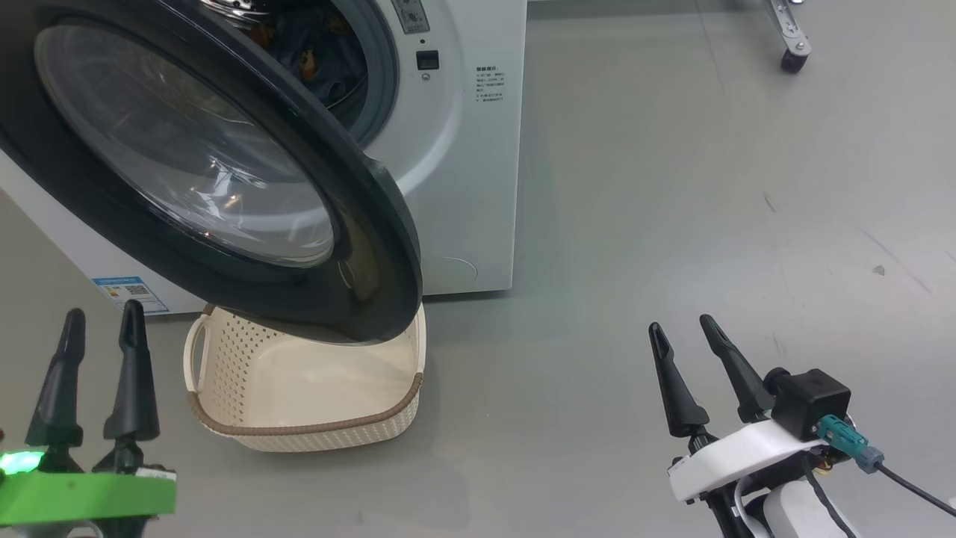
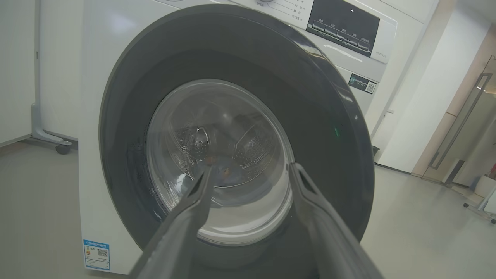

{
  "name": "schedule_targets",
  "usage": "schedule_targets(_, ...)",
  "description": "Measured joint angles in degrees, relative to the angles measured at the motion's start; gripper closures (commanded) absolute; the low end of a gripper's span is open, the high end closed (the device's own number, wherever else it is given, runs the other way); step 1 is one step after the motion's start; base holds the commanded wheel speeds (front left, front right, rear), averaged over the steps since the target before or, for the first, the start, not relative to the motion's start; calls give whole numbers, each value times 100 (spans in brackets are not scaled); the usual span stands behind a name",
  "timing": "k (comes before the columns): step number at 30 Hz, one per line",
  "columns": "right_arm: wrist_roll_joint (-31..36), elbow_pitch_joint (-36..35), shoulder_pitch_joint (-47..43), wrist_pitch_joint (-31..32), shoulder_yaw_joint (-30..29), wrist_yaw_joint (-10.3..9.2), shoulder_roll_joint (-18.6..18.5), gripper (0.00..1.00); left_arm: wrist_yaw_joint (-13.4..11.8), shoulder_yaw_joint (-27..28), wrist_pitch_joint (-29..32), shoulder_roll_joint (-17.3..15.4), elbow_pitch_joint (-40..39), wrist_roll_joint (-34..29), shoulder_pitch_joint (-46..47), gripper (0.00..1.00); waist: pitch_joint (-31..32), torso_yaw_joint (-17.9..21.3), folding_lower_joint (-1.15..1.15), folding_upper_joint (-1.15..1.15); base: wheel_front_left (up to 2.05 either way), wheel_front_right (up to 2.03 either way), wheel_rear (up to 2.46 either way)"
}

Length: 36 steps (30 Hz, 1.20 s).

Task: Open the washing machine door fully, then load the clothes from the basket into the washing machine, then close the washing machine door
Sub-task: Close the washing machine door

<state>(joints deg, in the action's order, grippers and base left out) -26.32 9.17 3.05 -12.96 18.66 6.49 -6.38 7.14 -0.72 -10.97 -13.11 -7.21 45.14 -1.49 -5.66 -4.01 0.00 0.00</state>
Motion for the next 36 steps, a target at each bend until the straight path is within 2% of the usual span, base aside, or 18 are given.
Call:
schedule_targets(4,-5,10,-1,-4,11,0,-2,0,5,-264,-393,-204,253,-538,-199,0,34,0,0,0,0,0,0)
schedule_targets(9,-37,16,-1,-4,14,0,-5,0,5,-492,-397,-293,566,-1102,-354,0,75,5,0,0,0,0,0)
schedule_targets(16,-38,18,-4,-7,18,0,-7,0,5,-513,-396,-280,931,-1850,-475,0,117,10,0,0,0,0,0)
schedule_targets(19,-38,18,-7,-32,18,0,-13,0,4,-434,-379,-179,994,-2023,-474,0,129,12,0,0,0,0,0)
schedule_targets(26,-38,16,-10,-47,16,0,-19,0,-249,-49,-374,152,950,-2360,-464,0,156,17,0,0,0,0,0)
schedule_targets(36,-38,16,-14,-47,18,0,-21,0,-247,92,-374,452,953,-2558,-465,0,200,50,0,0,0,0,0)
